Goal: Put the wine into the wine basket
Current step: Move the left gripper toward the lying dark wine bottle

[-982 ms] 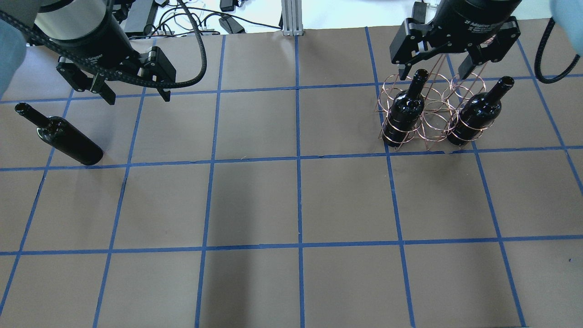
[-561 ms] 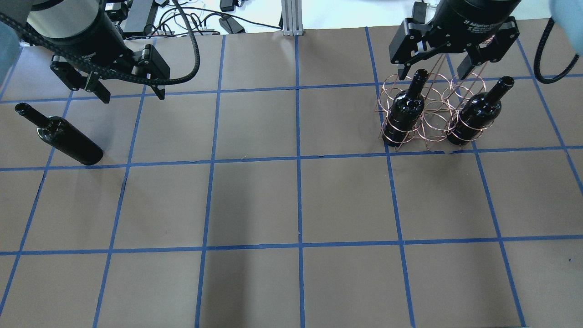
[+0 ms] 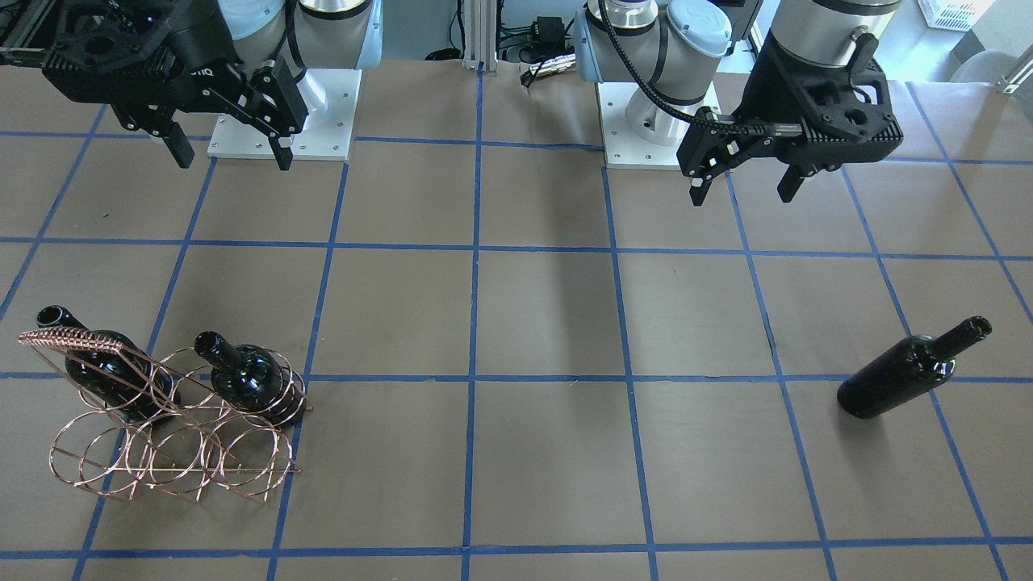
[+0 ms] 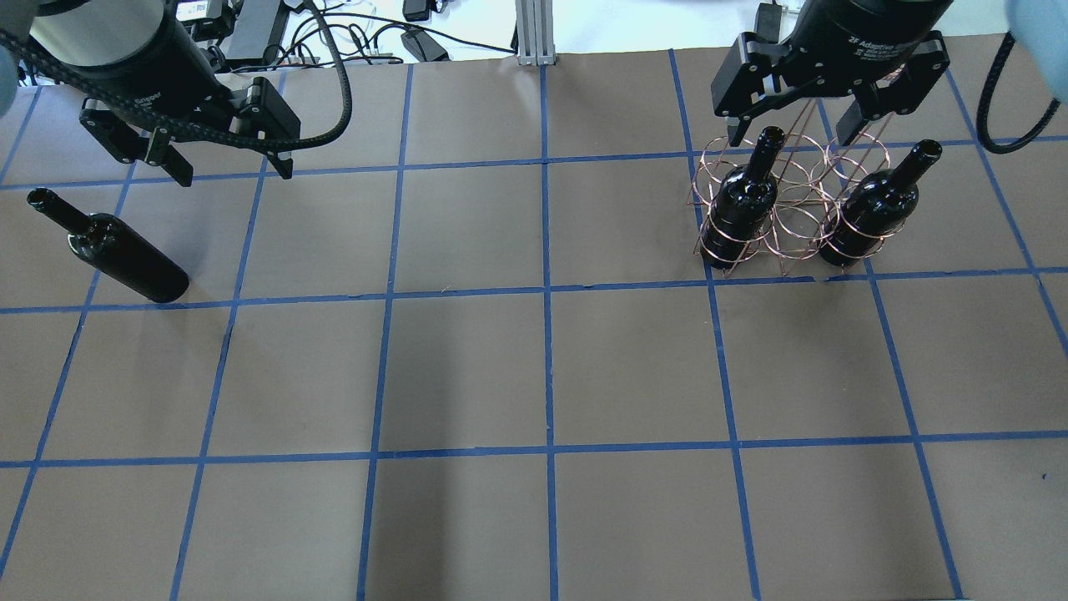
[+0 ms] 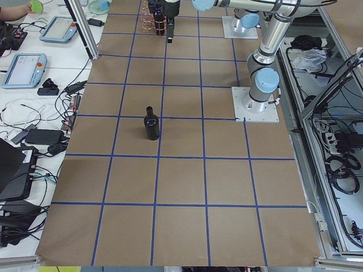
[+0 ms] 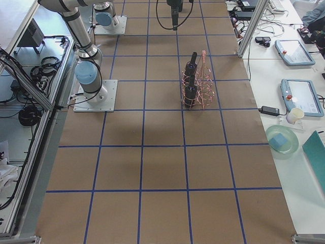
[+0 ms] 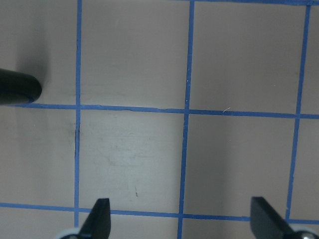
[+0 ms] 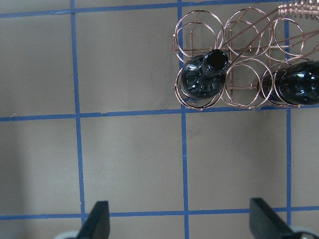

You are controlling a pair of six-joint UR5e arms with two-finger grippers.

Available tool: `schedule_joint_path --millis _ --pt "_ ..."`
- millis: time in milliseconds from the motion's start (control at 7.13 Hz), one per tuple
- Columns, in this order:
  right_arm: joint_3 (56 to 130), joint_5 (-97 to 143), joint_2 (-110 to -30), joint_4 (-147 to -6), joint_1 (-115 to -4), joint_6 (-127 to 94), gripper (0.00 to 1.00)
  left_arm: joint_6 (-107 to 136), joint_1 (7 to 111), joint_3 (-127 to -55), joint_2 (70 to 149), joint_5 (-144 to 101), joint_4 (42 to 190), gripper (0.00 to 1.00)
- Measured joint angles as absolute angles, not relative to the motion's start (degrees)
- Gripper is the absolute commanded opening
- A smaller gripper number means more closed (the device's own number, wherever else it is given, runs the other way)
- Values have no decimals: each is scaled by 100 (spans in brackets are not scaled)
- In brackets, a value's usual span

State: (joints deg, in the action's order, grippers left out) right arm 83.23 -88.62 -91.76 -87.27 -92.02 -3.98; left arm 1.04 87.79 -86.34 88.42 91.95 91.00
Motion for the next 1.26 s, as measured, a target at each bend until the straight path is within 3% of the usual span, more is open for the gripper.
schedule_joint_path --millis 701,1262 --pt "8323 -8859 -9176 -8727 -9202 -398 100 -219 8455 -8573 8839 9144 9108 100" --pt "8323 -8859 -9176 -8725 -9202 -406 100 -1593 6591 -8496 9088 8977 8970 100"
